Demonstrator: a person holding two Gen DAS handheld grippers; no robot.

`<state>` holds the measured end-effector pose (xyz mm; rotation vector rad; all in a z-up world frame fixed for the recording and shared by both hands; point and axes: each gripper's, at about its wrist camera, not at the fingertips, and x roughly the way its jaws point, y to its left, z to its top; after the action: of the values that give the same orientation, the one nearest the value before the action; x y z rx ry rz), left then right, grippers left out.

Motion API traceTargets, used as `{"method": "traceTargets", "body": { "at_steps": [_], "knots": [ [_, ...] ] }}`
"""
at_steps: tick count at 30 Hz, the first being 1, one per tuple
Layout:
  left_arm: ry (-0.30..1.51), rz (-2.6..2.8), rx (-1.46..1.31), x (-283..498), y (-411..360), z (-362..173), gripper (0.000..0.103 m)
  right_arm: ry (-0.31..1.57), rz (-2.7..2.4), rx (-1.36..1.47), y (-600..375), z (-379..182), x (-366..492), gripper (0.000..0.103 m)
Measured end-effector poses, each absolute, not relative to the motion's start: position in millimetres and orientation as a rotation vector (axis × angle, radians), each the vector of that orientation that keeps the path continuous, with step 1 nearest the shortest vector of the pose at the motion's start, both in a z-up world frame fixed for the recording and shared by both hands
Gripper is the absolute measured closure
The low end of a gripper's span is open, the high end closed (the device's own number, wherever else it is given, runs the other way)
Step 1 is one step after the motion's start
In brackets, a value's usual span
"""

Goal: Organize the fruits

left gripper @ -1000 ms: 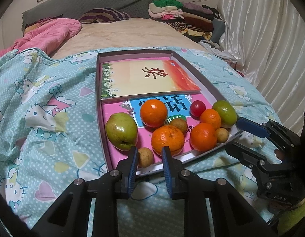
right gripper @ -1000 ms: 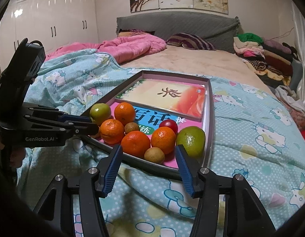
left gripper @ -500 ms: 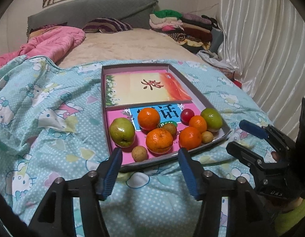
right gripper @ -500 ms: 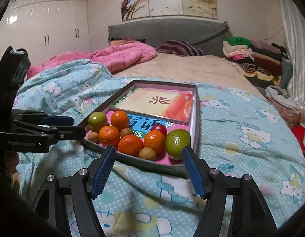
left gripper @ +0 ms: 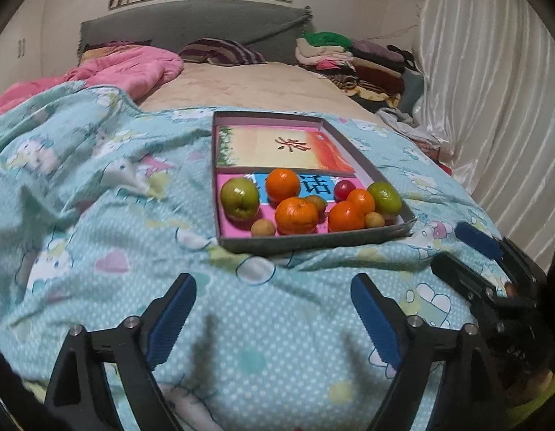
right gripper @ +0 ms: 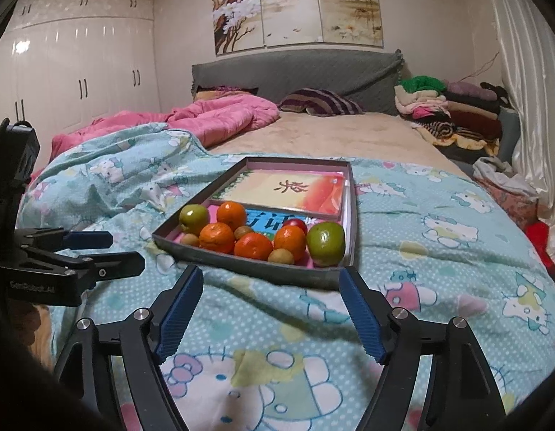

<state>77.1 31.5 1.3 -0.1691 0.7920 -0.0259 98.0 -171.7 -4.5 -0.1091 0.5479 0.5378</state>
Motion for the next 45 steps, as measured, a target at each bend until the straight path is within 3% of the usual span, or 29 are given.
{"method": "traceTargets", "body": {
  "at_steps": [24,45],
  "knots": [
    [0.848,0.062,-0.156,21.7,3.0,-35.1,0.009,0.655,0.471,-0.121,-176.8,-36.0,47.5,0.021],
    [0.828,0.068,-0.166,20.2,5.1,-31.5,0.009,0.650,0.451,-0.111,-180.2,-40.8,51.1,0.021]
  ]
}}
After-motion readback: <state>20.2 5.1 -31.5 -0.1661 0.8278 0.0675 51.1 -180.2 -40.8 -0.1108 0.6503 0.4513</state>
